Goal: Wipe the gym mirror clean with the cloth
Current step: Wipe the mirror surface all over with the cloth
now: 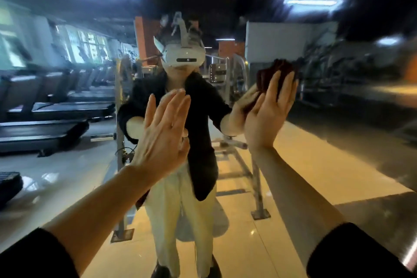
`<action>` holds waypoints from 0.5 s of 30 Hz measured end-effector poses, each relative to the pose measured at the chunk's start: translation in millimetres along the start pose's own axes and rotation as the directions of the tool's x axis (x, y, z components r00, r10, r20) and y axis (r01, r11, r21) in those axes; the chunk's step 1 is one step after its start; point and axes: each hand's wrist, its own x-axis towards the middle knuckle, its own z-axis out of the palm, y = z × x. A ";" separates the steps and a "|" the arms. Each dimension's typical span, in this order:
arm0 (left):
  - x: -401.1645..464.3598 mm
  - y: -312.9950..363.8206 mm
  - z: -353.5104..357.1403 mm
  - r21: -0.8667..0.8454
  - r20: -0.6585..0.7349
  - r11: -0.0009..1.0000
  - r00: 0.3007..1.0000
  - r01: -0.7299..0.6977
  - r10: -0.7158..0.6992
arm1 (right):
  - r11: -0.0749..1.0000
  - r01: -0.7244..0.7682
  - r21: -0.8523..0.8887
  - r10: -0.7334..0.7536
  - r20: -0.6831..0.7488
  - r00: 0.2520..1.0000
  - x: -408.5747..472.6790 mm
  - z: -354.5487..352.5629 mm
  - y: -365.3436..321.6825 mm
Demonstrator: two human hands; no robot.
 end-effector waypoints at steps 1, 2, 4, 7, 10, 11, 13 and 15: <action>6.5 -5.9 -5.1 0.007 -0.024 1.000 1.000 -0.017 0.017 | 0.995 0.097 -0.004 -0.097 0.031 0.995 -16.7 6.4 -10.1; 11.7 -10.7 -8.9 0.021 -0.040 0.999 0.998 -0.038 0.039 | 0.970 0.245 -0.004 -0.243 0.111 0.964 -39.2 10.1 -16.1; 19.4 -22.3 -16.0 0.062 -0.055 0.994 0.994 -0.089 0.093 | 0.830 0.558 0.025 -0.539 0.300 0.787 -72.1 9.1 -11.6; 33.9 -44.8 -29.1 0.150 -0.040 0.978 0.987 -0.147 0.155 | 0.756 0.655 0.012 -0.623 0.323 0.713 -38.6 -0.3 -0.4; 55.9 -68.6 -42.3 0.215 -0.040 0.955 0.975 -0.204 0.217 | 0.962 0.247 -0.114 -0.239 0.079 0.968 30.4 3.6 -26.2; 64.3 -75.6 -46.9 0.236 -0.058 0.946 0.969 -0.220 0.240 | 0.982 0.141 -0.125 -0.141 0.014 0.990 44.7 9.9 -40.1; 81.3 -86.5 -55.3 0.262 -0.110 0.937 0.958 -0.230 0.266 | 0.978 0.163 -0.133 -0.167 -0.020 0.986 41.2 27.8 -63.0; 96.2 -92.4 -61.6 0.275 -0.172 0.938 0.949 -0.210 0.263 | 0.923 0.369 -0.114 -0.362 0.075 0.929 6.9 40.4 -71.0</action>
